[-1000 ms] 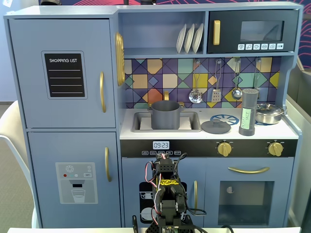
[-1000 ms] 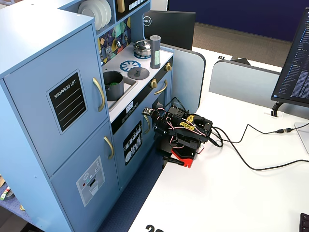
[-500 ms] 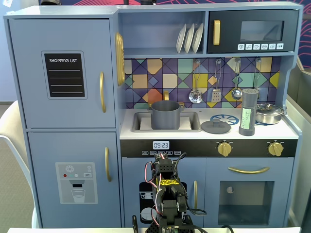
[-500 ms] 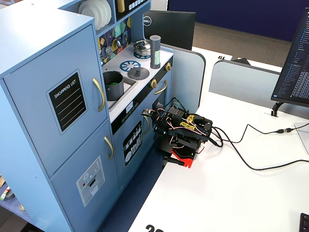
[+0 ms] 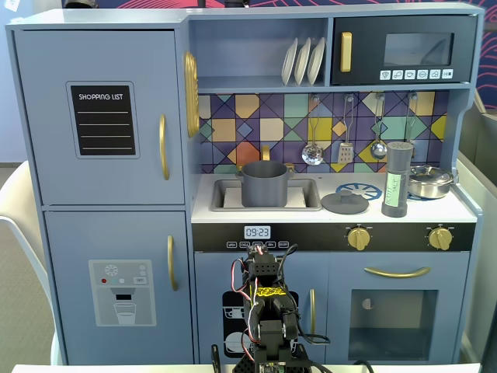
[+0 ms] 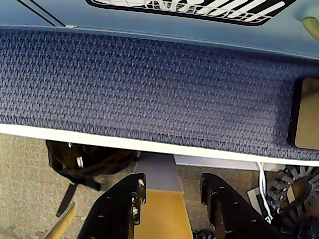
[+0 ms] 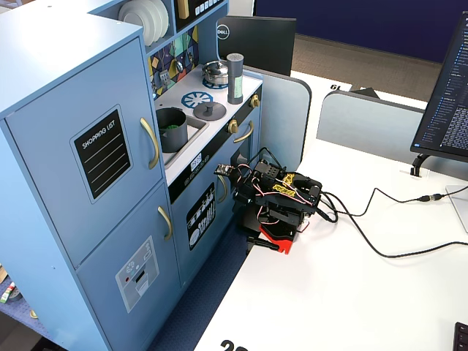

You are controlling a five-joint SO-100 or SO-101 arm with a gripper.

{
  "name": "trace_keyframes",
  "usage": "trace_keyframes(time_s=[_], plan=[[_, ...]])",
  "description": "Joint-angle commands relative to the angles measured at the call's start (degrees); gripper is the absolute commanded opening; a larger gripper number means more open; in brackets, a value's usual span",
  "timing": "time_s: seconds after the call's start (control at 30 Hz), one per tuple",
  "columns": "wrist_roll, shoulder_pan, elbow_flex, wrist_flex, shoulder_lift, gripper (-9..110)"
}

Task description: Put salt in the gray recipient

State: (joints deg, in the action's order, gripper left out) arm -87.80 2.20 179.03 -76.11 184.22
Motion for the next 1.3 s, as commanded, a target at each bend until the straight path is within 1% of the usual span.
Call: trace_keyframes(time_s=[0.0,0.07,0.1,0.2,0.3,0.37,0.47,0.6,0.7,0.77,0.87,1.0,1.13,1.27], plan=[[3.78,-4.39,-0.44,0.62,0.26,8],[3.87,-3.25,-0.44,2.2,0.26,7],[6.68,-1.14,-0.53,4.48,0.26,1],[9.14,10.11,-4.22,11.78,-2.2,0],[3.96,21.53,-14.41,12.04,-6.5,0],[3.08,29.09,-21.09,12.04,-7.21,0],[-4.22,40.96,-27.69,15.38,-8.0,0],[-2.81,50.98,-36.39,26.54,-14.85,0],[0.09,53.0,-44.65,36.21,-24.35,2],[1.93,52.73,-49.13,42.45,-30.23,9],[2.81,53.35,-53.17,49.57,-37.53,29],[2.11,54.14,-55.46,58.97,-44.56,43],[3.34,54.58,-57.48,69.43,-51.42,52],[3.78,54.76,-61.96,73.39,-58.18,55]])
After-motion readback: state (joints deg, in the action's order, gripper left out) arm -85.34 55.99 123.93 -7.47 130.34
